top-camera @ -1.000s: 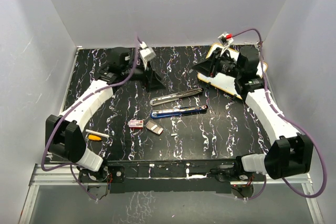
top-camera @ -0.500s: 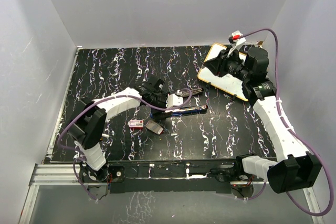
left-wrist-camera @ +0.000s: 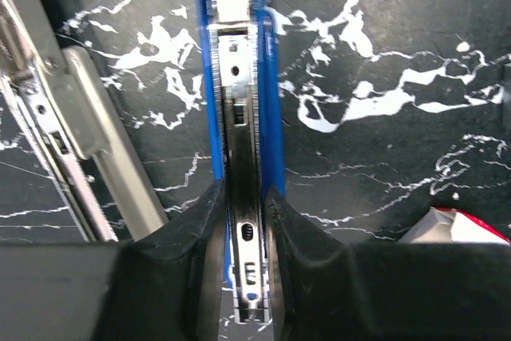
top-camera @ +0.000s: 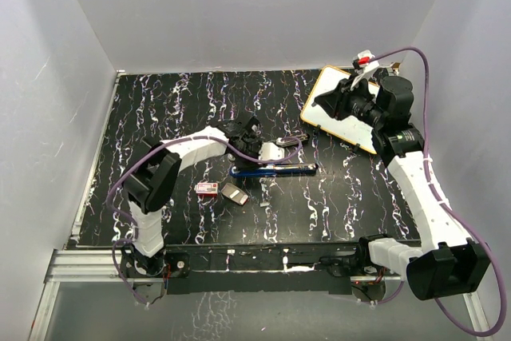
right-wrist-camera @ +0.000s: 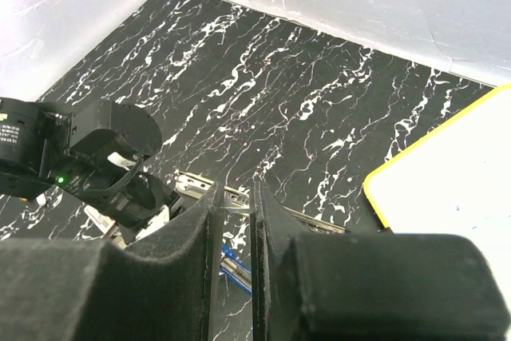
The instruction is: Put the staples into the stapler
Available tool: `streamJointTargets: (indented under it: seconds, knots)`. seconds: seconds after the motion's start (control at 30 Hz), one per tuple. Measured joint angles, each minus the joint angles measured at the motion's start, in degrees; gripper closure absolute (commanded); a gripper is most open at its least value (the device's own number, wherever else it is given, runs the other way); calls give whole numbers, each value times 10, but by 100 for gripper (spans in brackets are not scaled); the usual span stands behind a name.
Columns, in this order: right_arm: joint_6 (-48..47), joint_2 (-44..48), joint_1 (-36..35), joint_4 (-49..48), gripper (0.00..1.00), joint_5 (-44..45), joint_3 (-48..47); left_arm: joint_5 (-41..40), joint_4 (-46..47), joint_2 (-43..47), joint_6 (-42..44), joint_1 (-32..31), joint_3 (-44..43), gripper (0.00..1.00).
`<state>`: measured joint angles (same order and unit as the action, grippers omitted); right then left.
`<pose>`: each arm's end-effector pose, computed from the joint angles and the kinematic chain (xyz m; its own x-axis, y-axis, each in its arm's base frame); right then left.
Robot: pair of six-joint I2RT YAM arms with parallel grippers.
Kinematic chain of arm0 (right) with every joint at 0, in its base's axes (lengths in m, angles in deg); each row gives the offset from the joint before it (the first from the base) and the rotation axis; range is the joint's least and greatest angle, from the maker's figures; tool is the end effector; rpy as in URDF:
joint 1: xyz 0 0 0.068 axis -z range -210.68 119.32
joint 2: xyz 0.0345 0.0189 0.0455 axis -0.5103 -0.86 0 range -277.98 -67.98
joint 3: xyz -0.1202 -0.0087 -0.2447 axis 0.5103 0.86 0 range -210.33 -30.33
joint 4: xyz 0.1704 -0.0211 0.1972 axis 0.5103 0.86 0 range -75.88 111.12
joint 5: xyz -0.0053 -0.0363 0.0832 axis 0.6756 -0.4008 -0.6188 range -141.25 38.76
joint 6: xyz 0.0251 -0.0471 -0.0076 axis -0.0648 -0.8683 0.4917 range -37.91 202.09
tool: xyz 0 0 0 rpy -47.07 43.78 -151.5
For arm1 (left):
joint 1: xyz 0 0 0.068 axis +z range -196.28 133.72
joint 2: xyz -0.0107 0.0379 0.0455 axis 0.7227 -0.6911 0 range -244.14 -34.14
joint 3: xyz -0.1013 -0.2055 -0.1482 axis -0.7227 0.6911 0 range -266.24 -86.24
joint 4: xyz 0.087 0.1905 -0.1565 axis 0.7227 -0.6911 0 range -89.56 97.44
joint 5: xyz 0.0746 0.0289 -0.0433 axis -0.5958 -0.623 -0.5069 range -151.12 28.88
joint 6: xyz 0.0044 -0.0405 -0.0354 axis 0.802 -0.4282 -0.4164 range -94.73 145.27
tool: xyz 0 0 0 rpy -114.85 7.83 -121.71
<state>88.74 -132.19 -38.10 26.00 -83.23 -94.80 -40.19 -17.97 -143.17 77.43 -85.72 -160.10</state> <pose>0.2474 0.0511 0.3913 -0.2705 0.0639 -0.9606 -0.5967 0.7719 0.2194 0.2958 -0.2599 0.1775 0.1630 0.8211 -0.5470 0.9784 -0.0630 0.1970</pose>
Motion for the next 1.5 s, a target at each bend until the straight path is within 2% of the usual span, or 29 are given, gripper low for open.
streamJointTargets:
  seconds: [0.1,0.33,0.73,0.87,1.0,1.13,1.5]
  knots:
    - [-1,2,5,0,86,1,4,0,-15,-16,15,-3,-27,88]
    - [-2,18,24,3,86,3,6,15,-66,-49,55,-37,-81,90]
    - [-2,56,41,1,86,4,20,51,-190,-181,182,-149,-285,89]
    - [-23,54,41,17,88,19,26,51,-226,-199,235,-169,-318,84]
    - [-115,46,42,148,88,74,34,43,-250,-201,278,-173,-326,68]
    - [-163,23,42,228,88,84,46,26,-270,-203,312,-172,-325,57]
    - [-203,15,42,278,88,62,51,18,-262,-187,329,-152,-293,42]
